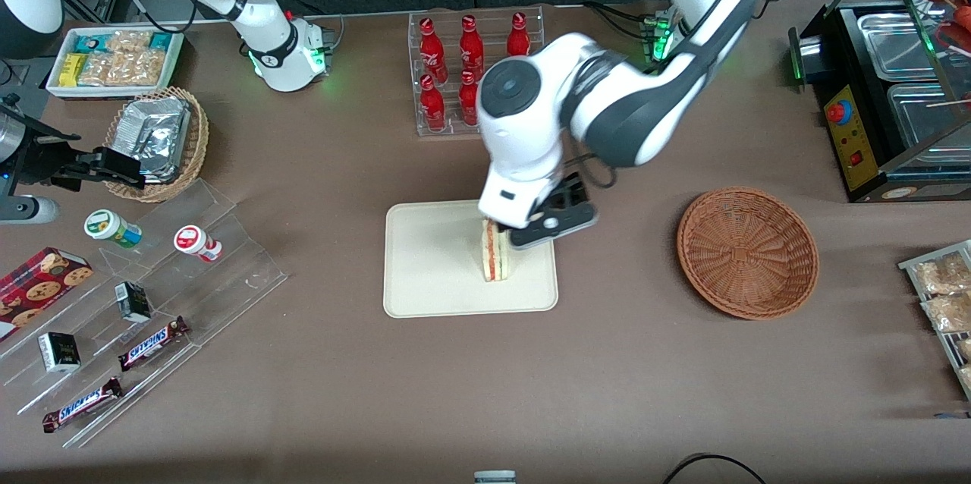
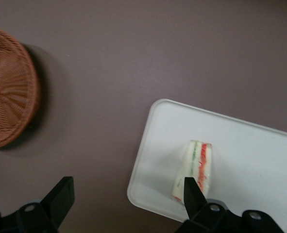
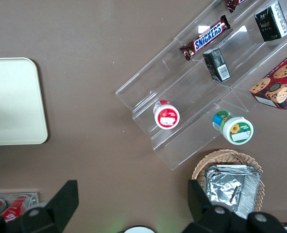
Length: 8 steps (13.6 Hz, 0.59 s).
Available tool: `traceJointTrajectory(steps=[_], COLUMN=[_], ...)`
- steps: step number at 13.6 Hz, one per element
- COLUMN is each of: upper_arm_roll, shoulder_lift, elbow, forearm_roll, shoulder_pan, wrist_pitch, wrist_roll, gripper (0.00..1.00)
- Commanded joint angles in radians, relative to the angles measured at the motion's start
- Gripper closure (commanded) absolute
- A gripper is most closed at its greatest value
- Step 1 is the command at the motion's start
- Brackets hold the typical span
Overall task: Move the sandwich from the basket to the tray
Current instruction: 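Open the left gripper and release the sandwich on the tray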
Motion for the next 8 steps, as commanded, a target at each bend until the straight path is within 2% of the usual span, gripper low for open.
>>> traceJointTrajectory(steps=[1,3,4,6,8], upper_arm_roll=[0.000,0.000,-0.002,0.019,0.128], shoulder_lift=[-0.107,-0.167,-0.193,-0.245,-0.312], elbow=[-0.033,-0.042,-0.042,-0.039,-0.039], forearm_roll=[-0.086,-0.124,-0.132,-0.195,-0.274], shoulder_pan=[0.101,0.153,0.180,0.204,0.207], wrist_pitch=[-0.046,-0.095,-0.136,-0.191,-0.233], wrist_roll=[0.000,0.020,0.072,0.209,0.326], gripper=[0.01,0.01,0.01,0.01,0.01])
